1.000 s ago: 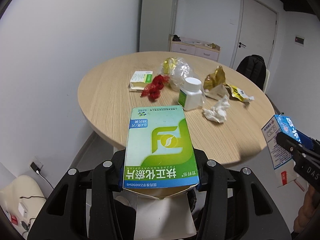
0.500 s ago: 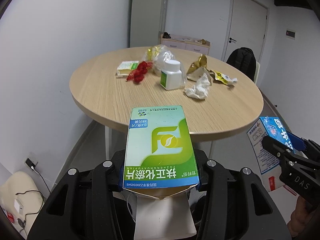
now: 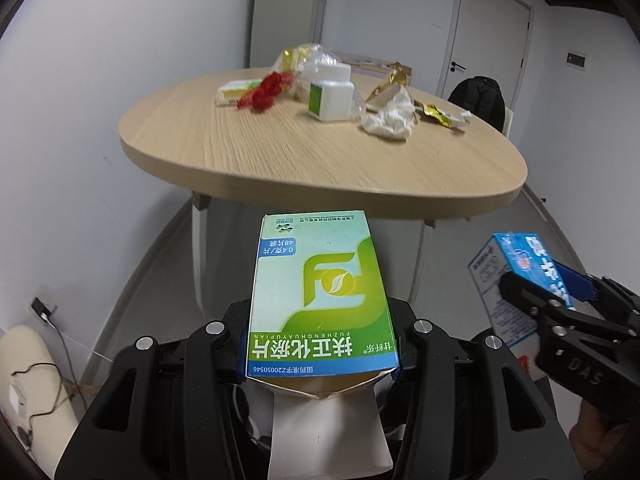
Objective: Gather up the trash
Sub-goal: 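Lift both held boxes and carry them down over the black trash bin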
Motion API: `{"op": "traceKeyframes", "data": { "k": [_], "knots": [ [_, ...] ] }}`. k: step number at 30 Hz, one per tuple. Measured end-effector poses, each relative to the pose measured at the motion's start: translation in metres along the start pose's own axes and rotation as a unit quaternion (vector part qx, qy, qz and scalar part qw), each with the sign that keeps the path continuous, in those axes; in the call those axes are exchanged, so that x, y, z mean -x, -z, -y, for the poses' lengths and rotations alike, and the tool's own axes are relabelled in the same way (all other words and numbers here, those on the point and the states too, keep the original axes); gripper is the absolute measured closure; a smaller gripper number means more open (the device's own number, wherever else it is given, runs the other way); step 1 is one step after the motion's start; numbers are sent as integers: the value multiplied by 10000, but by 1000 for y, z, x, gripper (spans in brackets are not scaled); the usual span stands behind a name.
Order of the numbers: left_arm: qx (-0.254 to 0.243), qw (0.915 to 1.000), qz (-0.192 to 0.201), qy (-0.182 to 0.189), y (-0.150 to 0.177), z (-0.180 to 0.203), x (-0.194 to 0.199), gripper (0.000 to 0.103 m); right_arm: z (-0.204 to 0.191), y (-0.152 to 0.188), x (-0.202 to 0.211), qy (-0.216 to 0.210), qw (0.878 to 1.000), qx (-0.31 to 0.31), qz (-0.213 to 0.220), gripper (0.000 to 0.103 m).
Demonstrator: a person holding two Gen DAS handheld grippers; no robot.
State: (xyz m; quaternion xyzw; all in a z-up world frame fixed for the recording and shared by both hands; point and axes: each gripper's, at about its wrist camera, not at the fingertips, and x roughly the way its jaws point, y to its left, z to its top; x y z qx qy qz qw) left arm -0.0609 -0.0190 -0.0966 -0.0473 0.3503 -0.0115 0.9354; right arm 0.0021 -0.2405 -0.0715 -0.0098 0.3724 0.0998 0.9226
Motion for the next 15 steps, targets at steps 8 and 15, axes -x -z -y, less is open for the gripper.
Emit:
{"op": "traceKeyframes", "data": {
  "k": [8, 15],
  "knots": [
    [88, 9998, -190, 39, 18, -10, -30, 56, -4, 15, -35, -45, 9996, 11, -281, 41],
    [152, 9989, -435, -58, 32, -20, -63, 56, -7, 27, -74, -36, 9981, -35, -613, 41]
  ]
}}
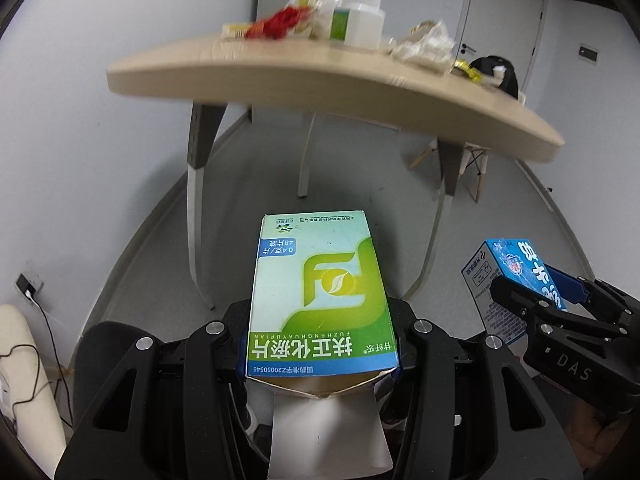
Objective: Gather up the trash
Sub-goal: 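Lift both held boxes and carry them down over the black trash bin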
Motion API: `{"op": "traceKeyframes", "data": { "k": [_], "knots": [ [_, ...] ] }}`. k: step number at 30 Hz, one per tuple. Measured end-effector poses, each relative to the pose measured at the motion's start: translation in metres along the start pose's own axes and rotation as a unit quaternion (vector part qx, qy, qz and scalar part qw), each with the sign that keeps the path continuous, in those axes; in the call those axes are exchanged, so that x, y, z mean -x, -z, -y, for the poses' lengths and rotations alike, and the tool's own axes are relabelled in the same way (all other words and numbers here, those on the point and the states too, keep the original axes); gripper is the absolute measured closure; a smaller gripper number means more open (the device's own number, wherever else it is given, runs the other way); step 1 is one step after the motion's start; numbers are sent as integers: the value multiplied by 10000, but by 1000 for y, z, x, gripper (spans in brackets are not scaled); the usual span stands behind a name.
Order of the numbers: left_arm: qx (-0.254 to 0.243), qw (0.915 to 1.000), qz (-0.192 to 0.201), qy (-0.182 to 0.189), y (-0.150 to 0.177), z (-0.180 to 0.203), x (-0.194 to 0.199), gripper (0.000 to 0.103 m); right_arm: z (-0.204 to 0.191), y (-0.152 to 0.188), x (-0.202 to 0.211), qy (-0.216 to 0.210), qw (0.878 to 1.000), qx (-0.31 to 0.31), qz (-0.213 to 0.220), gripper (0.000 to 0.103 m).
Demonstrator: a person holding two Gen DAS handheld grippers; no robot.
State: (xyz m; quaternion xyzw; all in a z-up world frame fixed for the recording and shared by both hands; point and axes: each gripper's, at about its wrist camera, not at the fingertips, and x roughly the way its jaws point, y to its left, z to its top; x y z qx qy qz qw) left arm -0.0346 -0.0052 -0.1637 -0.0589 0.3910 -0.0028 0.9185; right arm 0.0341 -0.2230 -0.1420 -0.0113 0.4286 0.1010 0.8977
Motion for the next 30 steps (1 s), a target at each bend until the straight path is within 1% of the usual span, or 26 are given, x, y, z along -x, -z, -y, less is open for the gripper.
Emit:
{"op": "traceKeyframes", "data": {
  "k": [7, 17, 24, 30],
  "knots": [
    [77, 9994, -314, -117, 9, -11, -42, 56, -7, 5, -46, -19, 9994, 32, -337, 41],
    [149, 9969, -729, -238, 12, -26, -95, 56, -14, 9, -111, -54, 9965, 87, -835, 41],
    [277, 9941, -997, -331, 12, -45, -133, 56, -25, 7, -166, -86, 9919, 182, -1251, 41],
    [308, 9899, -1309, -454, 17, -61, -172, 56, -36, 6, -201, -65, 9877, 220, -1547, 41]
  ]
}}
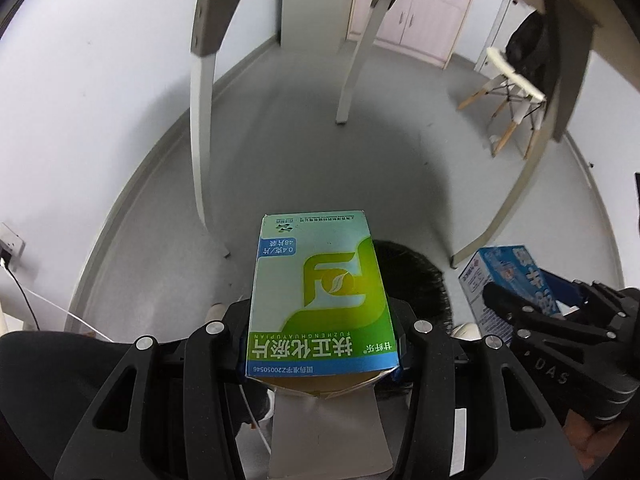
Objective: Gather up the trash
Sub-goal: 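Lift both held boxes and carry them down over the black trash bin, then open the right tool to drop the milk carton into the bin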
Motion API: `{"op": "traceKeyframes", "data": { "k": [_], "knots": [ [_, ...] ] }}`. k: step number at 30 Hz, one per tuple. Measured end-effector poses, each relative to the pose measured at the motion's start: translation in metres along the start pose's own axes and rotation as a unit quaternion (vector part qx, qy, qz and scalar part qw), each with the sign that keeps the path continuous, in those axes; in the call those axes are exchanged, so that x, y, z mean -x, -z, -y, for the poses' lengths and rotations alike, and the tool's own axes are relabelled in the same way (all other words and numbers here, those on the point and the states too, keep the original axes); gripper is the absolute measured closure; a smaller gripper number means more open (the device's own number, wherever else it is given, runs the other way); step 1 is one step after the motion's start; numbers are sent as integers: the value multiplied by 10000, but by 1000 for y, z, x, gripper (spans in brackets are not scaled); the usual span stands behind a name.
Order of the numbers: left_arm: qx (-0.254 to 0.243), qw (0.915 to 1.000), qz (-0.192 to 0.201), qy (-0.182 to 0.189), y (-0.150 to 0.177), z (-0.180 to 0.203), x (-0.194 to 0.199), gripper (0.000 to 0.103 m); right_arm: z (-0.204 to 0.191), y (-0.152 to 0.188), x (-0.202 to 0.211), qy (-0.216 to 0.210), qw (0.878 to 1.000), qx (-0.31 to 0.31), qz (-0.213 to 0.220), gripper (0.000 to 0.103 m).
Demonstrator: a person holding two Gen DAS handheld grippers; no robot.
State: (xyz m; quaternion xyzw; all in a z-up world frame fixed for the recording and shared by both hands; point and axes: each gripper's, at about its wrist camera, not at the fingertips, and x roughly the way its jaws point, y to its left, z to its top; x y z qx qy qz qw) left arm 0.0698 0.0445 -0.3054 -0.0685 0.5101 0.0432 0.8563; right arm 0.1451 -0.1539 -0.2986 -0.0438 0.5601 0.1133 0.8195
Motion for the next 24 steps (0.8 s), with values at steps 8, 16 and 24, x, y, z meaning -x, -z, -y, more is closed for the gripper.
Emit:
{"op": "traceKeyframes", "data": {
  "k": [8, 16, 24],
  "knots": [
    [145, 9991, -399, -56, -6, -12, -41, 56, 2, -9, -48, 1, 9990, -143, -419, 41],
    [37, 9974, -716, -103, -10, -9, -76, 56, 3, -15, -80, 68, 9973, -151, -719, 40],
    [56, 9960, -881, -163, -9, -12, -91, 56, -1, -19, -95, 30, 9967, -62, -807, 34]
  ]
}}
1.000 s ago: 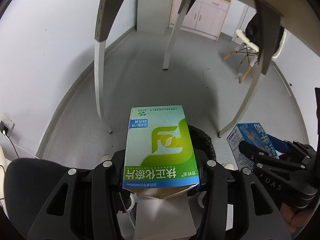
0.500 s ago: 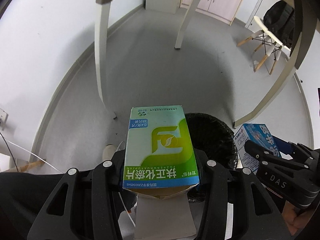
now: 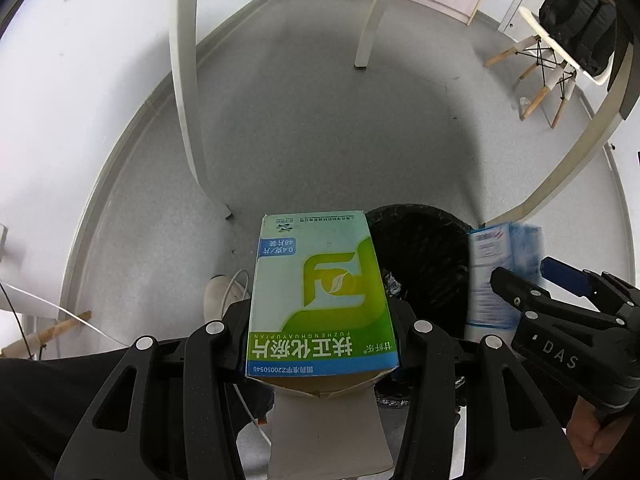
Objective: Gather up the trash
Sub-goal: 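Open the right tool to drop the milk carton into the bin, then open the left tool to drop the green medicine box into the bin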
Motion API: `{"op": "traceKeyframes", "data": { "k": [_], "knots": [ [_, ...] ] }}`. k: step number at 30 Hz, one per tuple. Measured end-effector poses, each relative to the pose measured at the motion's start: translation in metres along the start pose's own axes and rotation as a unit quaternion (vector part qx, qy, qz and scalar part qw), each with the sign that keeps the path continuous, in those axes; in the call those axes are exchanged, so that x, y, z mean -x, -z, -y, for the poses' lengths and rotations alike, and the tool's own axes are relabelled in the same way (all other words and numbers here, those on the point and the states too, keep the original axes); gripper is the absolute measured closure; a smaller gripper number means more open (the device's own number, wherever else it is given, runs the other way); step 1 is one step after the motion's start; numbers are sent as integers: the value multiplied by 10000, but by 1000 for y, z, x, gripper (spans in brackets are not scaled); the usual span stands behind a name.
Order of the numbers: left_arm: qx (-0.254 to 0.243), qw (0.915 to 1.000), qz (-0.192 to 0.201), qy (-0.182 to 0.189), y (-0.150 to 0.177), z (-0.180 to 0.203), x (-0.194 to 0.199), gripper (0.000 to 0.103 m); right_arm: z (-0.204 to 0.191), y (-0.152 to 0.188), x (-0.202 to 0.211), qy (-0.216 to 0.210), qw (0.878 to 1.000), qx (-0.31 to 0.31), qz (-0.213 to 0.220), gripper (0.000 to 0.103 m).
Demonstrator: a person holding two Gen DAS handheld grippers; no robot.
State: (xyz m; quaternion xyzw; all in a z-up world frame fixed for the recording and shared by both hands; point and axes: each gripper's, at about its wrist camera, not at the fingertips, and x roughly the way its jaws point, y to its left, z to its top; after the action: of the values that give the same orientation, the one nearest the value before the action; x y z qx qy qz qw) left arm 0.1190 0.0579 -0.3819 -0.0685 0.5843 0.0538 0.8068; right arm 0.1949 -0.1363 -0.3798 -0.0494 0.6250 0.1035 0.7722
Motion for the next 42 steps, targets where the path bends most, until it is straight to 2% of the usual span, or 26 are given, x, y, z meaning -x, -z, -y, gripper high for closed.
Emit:
{"op": "traceKeyframes", "data": {
  "k": [1, 6, 13, 21, 31, 42],
  "knots": [
    [-5, 10000, -1, -6, 0, 0, -1, 56, 0, 1, 1, 29, 10000, -1, 24, 24],
    [59, 10000, -49, 32, -1, 0, -4, 56, 7, -1, 10, 67, 9996, -176, 223, 8],
    [-65, 9997, -1, 223, -2, 21, -1, 56, 30, 7, 28, 221, 9982, -252, 504, 8],
    [-450, 9980, 55, 442, -1, 72, 6, 56, 87, 25, 52, 366, 9938, -751, 737, 8],
    [-774, 9948, -199, 628, 4, 125, -7, 56, 145, 46, 63, 452, 9889, -1176, 792, 8],
    [-948, 9939, -374, 427, 6, 145, -24, 53, 165, 47, 53, 317, 9888, -1273, 706, 8]
  ]
}}
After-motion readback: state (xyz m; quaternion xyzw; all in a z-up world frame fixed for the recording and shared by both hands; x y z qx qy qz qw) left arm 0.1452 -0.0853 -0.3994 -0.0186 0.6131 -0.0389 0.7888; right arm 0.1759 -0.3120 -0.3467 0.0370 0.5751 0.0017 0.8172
